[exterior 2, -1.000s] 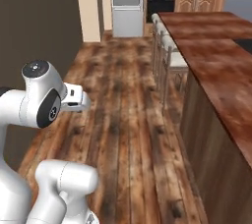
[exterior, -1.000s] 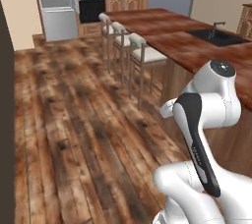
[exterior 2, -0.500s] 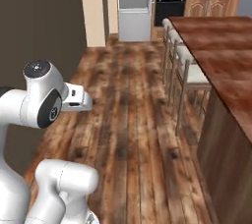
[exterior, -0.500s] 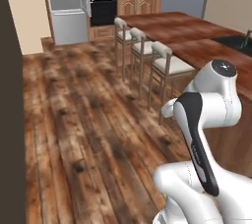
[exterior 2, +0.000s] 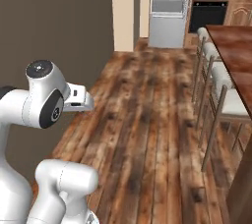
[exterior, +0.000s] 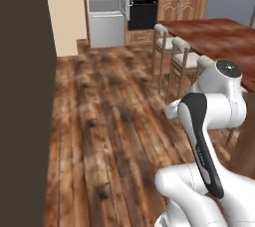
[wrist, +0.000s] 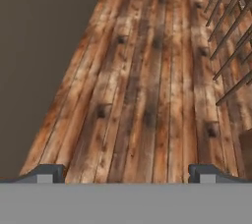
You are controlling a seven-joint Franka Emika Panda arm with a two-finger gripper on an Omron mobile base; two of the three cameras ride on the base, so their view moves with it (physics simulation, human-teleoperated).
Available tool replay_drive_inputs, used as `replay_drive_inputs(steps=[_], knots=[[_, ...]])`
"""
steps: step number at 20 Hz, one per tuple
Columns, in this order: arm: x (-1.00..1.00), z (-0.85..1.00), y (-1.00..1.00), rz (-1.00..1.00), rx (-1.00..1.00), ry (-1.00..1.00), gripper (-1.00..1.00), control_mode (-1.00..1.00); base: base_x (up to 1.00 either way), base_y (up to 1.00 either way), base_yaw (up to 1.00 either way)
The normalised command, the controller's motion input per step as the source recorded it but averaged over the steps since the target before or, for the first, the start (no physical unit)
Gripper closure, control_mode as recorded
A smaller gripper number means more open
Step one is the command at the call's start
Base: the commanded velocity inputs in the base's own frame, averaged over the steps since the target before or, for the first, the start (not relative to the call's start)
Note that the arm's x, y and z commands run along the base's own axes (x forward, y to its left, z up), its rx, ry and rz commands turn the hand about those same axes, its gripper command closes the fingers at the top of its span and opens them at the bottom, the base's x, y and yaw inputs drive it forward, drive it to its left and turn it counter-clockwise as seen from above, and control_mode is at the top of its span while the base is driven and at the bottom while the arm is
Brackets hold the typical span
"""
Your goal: Pick the two kiwis from the fridge and place them on the plate next to the blender to make a fruit smoothie.
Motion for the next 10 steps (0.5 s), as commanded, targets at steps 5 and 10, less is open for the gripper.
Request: replay_drive_inputs(steps=[5,10], knots=[[0.0,0.0,0.0,0.0,0.0,0.0,-1.0,1.0,1.0,-0.61,0.18],[0.0,0.0,0.0,0.0,0.0,0.0,-1.0,1.0,1.0,-0.66,0.12]])
